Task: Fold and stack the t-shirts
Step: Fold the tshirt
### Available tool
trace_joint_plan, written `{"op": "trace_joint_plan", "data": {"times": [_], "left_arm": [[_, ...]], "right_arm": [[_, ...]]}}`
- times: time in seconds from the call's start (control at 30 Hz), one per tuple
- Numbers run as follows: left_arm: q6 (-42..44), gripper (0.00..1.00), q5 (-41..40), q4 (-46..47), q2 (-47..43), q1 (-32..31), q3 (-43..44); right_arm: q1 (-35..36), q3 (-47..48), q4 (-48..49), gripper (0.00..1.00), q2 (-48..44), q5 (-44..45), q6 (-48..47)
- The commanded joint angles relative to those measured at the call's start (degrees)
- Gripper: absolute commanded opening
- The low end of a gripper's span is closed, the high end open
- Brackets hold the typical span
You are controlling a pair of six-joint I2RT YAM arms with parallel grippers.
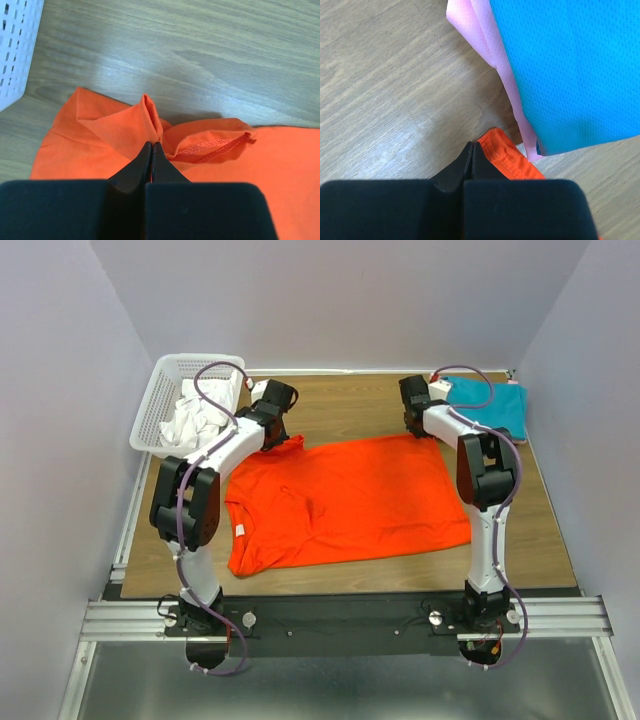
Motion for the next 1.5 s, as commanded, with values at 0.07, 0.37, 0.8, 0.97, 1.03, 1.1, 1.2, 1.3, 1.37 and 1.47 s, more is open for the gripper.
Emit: {"op": "trace_joint_plan", "data": {"times": [0.07, 0.37, 0.8, 0.97, 1.03, 1.1, 1.2, 1.3, 1.37, 1.47], "left_arm": [[-1.4, 0.00, -0.3, 1.4, -5.1, -0.9, -3.0], [-3.2, 0.00, -0.7, 1.7, -11.0, -2.1, -9.9], [-7.8, 0.00, -1.7, 1.7, -22.7, -5.7, -21.4], [-9.6, 0.00, -2.3, 0.9, -28.9, -7.1, -26.4], [-10.2, 0.00, -2.6, 0.8, -30.8, -7.2, -27.8], [-10.8, 0.00, -2.8, 0.5, -33.4, -7.6, -30.0], [-11.9, 0.00, -2.8, -0.3, -36.6, -7.8, -32.7], [-12.9, 0.00, -2.2, -0.7, -39.5, -7.9, -35.1], [-13.1, 0.00, -1.7, -1.0, -41.6, -7.9, -36.4], [-13.7, 0.00, -1.3, -1.5, -44.3, -8.0, -36.7]], "right_arm": [[1.8, 0.2, -1.4, 0.01, -2.7, 3.9, 0.1], [3.4, -8.0, -0.9, 0.01, -10.7, 6.4, 1.1], [4.5, -20.3, 0.2, 0.01, -22.5, 6.6, 2.8], [4.8, -23.9, 0.2, 0.01, -26.7, 6.1, 3.1], [5.0, -25.4, 0.2, 0.01, -29.2, 5.9, 3.2], [5.2, -27.5, 0.2, 0.01, -30.8, 5.7, 3.5], [5.2, -30.4, 0.3, 0.01, -34.0, 5.1, 3.8], [5.5, -32.4, 0.2, 0.01, -36.6, 4.9, 3.5], [5.5, -33.2, 0.1, 0.01, -38.0, 4.4, 3.2], [5.6, -33.6, 0.1, 0.01, -39.0, 4.5, 2.6]]}}
